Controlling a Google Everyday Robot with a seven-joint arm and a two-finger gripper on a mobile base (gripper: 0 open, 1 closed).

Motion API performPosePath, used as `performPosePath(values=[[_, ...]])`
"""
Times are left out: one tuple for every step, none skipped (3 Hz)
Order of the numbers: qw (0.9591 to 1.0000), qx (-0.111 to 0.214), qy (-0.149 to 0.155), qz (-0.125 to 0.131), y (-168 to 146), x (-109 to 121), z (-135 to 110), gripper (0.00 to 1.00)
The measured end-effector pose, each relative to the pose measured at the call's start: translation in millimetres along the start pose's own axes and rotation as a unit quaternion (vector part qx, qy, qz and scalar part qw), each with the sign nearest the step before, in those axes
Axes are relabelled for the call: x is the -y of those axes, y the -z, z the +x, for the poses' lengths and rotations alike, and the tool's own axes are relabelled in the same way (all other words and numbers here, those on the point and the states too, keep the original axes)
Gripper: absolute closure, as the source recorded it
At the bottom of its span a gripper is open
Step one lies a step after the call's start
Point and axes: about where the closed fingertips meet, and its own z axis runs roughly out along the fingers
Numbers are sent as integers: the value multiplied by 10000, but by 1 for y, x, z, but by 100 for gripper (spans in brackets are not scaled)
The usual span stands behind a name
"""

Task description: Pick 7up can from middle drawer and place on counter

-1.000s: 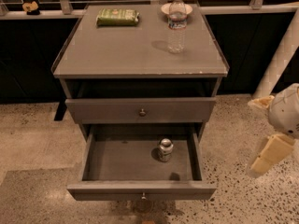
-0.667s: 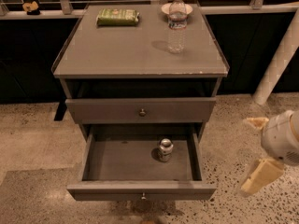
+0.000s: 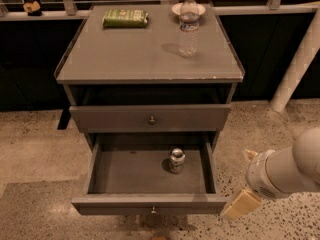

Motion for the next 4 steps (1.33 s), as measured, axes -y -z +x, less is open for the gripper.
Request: performPosePath(values=[[9986, 134, -351, 381, 0, 18, -7, 0], [9986, 129, -358, 365, -1, 19, -7, 0], [9994, 144, -269, 147, -31, 31, -21, 0], [9995, 249, -163, -92, -74, 46, -45, 0]])
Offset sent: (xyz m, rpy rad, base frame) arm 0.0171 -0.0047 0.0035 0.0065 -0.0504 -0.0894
